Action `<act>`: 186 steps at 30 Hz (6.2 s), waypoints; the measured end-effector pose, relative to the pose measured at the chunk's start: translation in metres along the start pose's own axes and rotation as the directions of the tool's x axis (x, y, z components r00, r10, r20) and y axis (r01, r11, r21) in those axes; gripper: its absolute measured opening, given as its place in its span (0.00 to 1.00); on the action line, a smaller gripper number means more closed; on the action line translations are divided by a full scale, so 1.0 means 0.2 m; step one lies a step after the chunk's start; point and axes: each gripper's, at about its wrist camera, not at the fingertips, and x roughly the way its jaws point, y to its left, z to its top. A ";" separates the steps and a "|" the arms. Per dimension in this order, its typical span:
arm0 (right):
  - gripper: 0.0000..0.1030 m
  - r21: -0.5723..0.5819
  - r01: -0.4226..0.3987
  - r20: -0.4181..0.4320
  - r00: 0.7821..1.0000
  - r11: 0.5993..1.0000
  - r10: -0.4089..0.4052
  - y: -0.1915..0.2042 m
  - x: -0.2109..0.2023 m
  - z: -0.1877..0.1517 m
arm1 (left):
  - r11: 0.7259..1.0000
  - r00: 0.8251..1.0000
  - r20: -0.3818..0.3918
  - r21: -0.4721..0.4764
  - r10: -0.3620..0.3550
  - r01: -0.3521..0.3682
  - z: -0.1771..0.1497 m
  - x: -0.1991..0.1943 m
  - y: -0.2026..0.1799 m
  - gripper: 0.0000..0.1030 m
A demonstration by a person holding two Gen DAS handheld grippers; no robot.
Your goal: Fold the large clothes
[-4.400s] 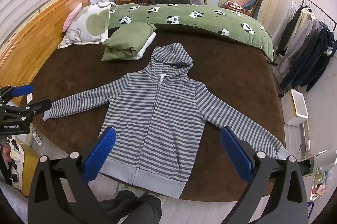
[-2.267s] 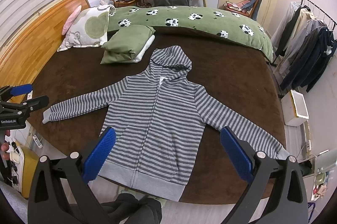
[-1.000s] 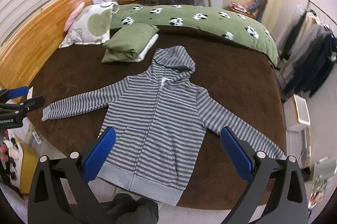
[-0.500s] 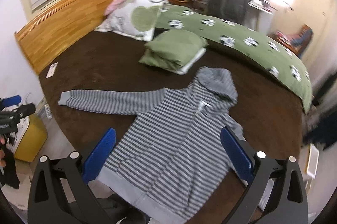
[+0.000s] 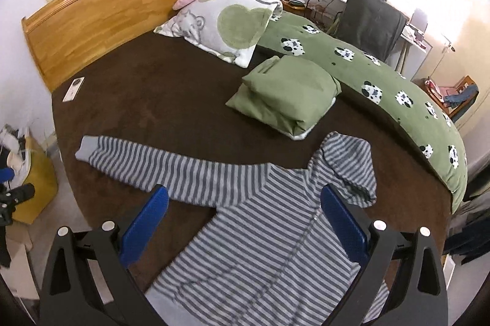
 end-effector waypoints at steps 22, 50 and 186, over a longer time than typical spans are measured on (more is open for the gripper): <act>0.94 0.053 0.087 -0.143 0.986 0.995 -0.079 0.19 1.36 -0.12 | 0.775 0.992 0.083 -0.620 -0.094 0.125 0.02 1.59 0.73 0.94; 0.94 0.173 0.172 -0.317 0.942 0.970 -0.111 -0.10 1.88 -0.29 | 0.786 0.998 0.062 -0.615 -0.026 0.059 0.15 1.62 0.78 0.14; 0.95 0.770 0.525 -0.403 0.841 0.364 -0.360 -1.30 0.39 -2.08 | 0.381 0.829 -0.398 0.750 -0.392 0.541 -0.65 1.16 -2.20 0.94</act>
